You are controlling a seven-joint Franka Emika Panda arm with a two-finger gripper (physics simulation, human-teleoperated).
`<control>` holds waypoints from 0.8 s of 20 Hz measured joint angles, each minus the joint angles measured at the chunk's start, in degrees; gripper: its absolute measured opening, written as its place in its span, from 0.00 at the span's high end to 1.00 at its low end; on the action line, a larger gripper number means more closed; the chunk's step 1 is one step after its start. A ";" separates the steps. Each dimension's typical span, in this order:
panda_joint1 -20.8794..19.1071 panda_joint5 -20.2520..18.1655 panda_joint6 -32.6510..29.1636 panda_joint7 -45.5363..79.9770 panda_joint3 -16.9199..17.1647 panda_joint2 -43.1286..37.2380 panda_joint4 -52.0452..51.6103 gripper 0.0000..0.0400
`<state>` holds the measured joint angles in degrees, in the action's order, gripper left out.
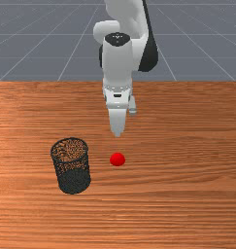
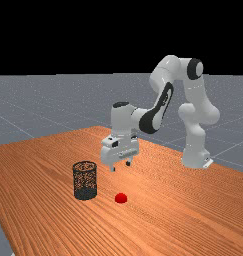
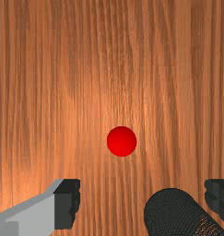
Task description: Put the ball into the container
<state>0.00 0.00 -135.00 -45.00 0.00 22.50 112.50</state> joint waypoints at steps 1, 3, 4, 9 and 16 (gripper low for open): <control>0.00 0.00 0.00 0.00 0.00 0.00 0.00 0.39; 0.00 0.00 0.00 0.00 0.00 0.00 0.00 0.78; 0.00 0.00 0.00 0.00 0.00 0.00 0.00 0.86; 0.08 0.15 0.95 0.13 0.04 -1.12 1.80 0.12; 0.08 0.15 0.61 0.13 0.04 0.98 1.04 0.00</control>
<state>0.08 0.15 -134.39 -44.87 0.04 23.48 113.54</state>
